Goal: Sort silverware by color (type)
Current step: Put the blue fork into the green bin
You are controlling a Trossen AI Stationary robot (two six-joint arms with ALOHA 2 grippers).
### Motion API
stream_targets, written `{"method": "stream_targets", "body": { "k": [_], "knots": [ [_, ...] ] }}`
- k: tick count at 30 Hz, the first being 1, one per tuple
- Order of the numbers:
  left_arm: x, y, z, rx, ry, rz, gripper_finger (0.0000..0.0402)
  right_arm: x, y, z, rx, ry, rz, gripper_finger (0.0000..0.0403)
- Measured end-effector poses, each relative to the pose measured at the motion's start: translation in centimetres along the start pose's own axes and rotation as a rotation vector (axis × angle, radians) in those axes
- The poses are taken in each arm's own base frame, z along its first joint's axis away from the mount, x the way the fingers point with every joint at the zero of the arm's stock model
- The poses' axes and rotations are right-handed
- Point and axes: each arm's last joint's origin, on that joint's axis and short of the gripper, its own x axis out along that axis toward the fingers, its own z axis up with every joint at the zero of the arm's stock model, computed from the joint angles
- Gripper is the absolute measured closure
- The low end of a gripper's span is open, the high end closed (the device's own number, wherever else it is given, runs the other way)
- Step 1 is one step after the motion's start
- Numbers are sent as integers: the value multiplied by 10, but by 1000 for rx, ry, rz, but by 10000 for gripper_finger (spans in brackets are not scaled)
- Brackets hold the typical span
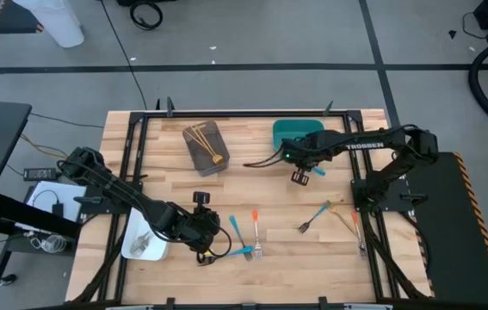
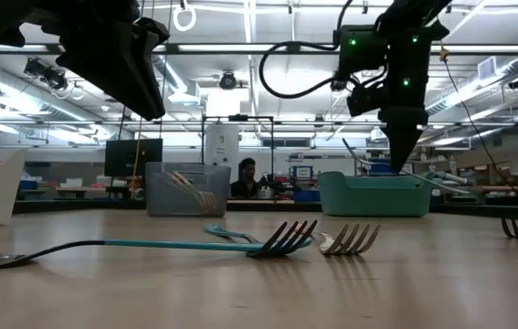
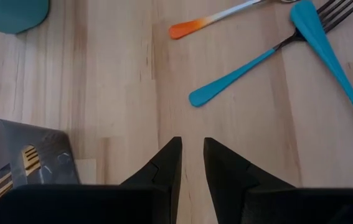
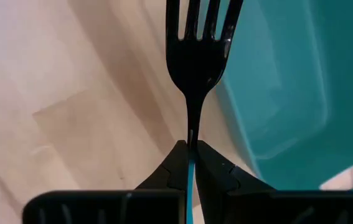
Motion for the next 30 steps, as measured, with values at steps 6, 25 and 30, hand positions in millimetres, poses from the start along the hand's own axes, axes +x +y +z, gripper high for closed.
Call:
{"method": "stream_targets", "body": {
  "k": [6,25,30],
  "knots": [
    [0,0,0,0,0,0,327,-1,-20,5,56,19,25,379],
    [0,0,0,-13,0,0,327,-35,-58,44,-5,-217,-76,380],
    [0,0,0,-25,-1,-2,327,-32,-72,44,19,-219,-105,380]
  ]
}}
